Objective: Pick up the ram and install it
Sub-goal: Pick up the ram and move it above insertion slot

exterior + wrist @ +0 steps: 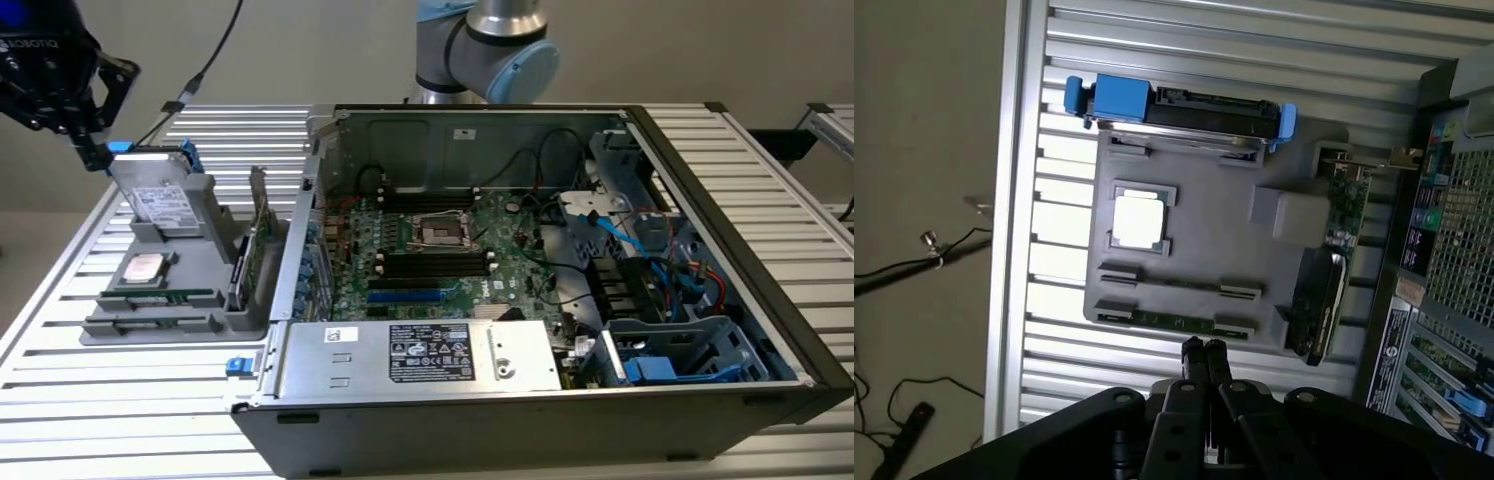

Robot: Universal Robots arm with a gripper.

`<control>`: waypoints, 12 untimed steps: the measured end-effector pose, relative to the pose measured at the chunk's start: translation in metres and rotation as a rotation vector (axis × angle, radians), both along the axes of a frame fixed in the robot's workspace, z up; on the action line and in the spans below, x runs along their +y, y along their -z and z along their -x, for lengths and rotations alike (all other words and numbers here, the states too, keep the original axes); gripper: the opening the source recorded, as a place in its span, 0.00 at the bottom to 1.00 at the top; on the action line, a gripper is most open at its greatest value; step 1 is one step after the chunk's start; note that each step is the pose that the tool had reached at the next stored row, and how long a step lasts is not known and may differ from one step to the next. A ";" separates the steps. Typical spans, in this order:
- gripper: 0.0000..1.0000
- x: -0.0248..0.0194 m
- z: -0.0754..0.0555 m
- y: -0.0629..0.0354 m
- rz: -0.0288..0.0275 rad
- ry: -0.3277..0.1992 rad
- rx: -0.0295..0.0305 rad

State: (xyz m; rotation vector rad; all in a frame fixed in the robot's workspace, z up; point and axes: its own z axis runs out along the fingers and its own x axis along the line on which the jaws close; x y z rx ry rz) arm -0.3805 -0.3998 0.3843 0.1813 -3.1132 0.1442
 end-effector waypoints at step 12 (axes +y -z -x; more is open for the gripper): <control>0.10 0.0000 0.000 0.0000 0.0000 -0.070 -0.0022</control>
